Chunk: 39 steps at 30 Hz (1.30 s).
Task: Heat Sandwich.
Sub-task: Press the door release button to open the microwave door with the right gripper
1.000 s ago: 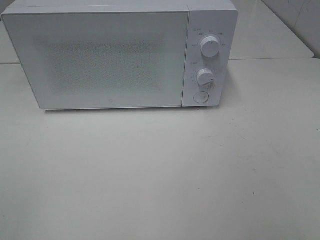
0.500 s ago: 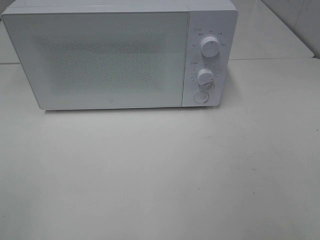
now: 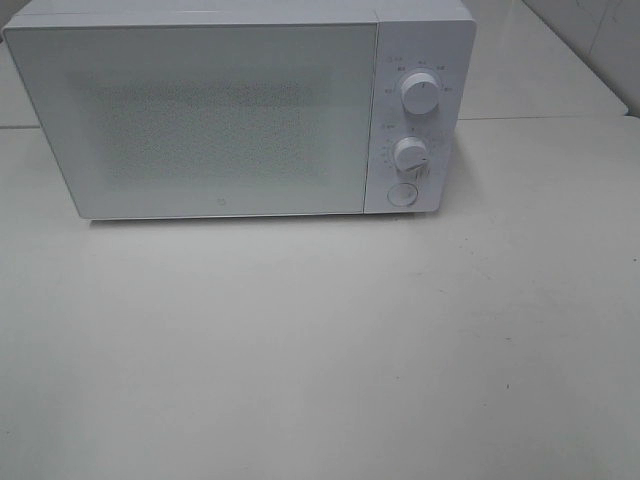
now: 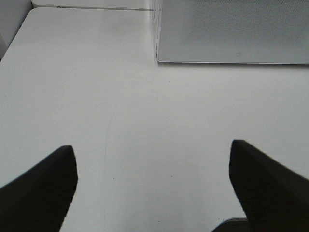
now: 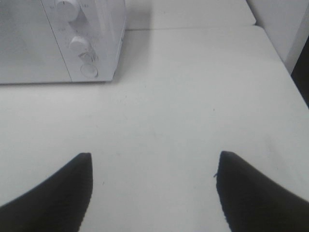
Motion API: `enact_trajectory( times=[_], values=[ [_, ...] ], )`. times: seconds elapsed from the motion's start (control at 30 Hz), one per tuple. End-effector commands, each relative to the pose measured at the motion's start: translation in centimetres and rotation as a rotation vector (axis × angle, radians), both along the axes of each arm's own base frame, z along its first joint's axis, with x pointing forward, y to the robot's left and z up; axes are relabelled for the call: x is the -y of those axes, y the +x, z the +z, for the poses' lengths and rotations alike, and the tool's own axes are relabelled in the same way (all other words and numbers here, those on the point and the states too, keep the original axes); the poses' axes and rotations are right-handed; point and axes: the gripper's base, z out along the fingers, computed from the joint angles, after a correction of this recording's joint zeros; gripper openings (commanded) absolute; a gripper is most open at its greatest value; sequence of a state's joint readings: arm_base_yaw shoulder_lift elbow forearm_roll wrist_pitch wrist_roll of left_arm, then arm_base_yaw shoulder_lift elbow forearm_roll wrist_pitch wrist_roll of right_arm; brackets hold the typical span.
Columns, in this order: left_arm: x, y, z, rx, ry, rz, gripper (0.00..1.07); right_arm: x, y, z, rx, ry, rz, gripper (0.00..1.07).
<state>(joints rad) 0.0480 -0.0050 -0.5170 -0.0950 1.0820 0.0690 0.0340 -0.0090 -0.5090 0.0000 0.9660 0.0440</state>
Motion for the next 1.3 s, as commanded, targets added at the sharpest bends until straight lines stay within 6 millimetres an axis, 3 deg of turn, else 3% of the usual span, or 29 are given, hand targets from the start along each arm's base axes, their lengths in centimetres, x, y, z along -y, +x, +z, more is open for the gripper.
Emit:
enact_trajectory(
  times=[0.03, 0.47, 0.77, 0.83, 1.07, 1.3],
  values=[
    [0.0, -0.1, 0.1, 0.018, -0.006, -0.003, 0.81, 0.1, 0.4, 1.3, 0.126, -0.013, -0.013, 0.71],
    [0.0, -0.1, 0.1, 0.018, -0.006, -0.003, 0.81, -0.1, 5.1, 4.0, 0.321, -0.009, -0.009, 0.71],
    [0.0, -0.1, 0.1, 0.018, -0.006, -0.003, 0.81, -0.6, 9.5, 3.4, 0.423, -0.005, 0.037, 0.71],
    [0.0, -0.1, 0.1, 0.018, -0.006, -0.003, 0.81, -0.7, 10.1, 3.4, 0.42, -0.008, 0.049, 0.71],
    [0.0, -0.1, 0.1, 0.018, -0.006, -0.003, 0.81, -1.8, 15.0, 2.3, 0.386, -0.012, 0.098, 0.71],
    [0.0, -0.1, 0.1, 0.018, -0.006, -0.003, 0.81, -2.1, 17.7, 1.2, 0.386, 0.004, 0.096, 0.71]
  ],
)
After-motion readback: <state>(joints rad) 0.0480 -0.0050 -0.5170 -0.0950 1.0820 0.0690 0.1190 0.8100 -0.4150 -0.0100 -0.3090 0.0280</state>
